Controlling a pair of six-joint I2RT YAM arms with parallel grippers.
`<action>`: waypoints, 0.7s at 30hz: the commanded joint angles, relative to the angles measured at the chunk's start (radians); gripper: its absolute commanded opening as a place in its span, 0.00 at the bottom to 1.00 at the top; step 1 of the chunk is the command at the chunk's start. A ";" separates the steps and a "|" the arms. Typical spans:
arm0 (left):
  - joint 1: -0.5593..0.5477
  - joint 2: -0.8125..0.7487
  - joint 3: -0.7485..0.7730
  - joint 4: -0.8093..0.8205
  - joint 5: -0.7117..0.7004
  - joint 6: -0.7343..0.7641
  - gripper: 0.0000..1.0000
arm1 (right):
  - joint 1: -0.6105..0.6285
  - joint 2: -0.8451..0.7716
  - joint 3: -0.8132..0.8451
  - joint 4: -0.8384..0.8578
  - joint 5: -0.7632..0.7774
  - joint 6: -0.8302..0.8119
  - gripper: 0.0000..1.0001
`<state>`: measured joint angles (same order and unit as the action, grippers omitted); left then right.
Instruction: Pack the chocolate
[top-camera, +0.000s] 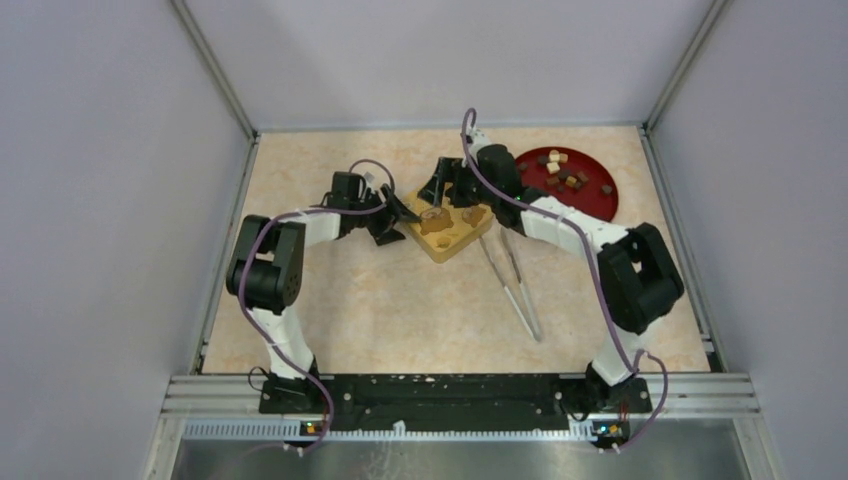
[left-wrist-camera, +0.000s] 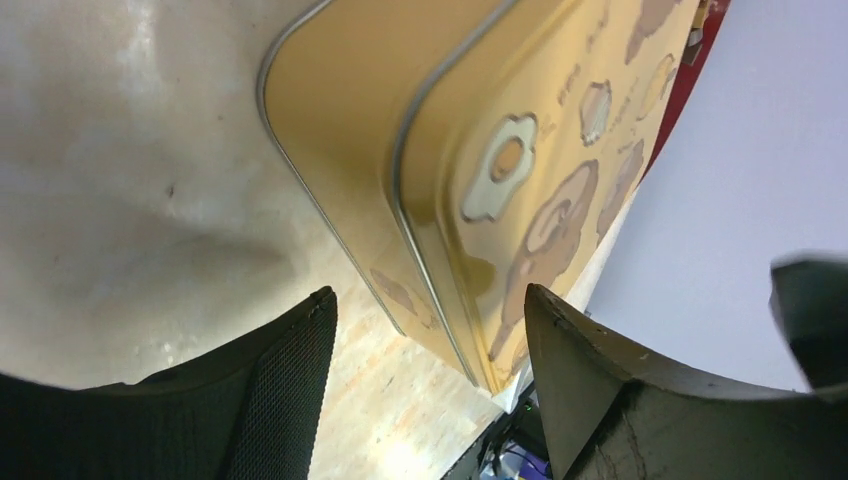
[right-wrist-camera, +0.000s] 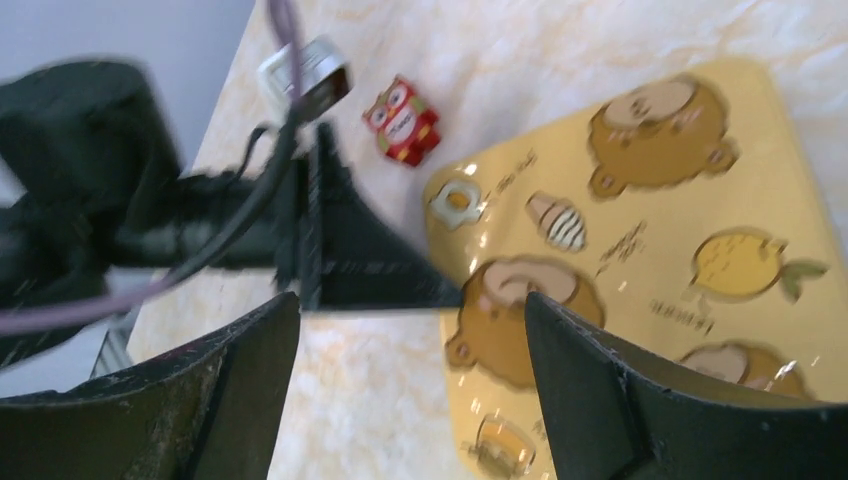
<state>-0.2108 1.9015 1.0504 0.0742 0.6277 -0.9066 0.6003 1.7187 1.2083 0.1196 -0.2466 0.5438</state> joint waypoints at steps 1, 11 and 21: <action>-0.001 -0.132 0.058 -0.112 -0.043 0.076 0.75 | -0.045 0.125 0.228 -0.087 0.073 -0.018 0.81; 0.004 -0.137 0.101 -0.142 -0.076 0.124 0.77 | -0.079 0.372 0.519 -0.227 0.092 0.048 0.81; 0.008 0.011 0.105 -0.137 -0.072 0.129 0.77 | -0.132 0.460 0.485 -0.197 -0.015 0.118 0.80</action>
<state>-0.2066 1.8992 1.1481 -0.0719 0.5522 -0.7990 0.4973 2.1952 1.7046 -0.0433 -0.2302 0.6403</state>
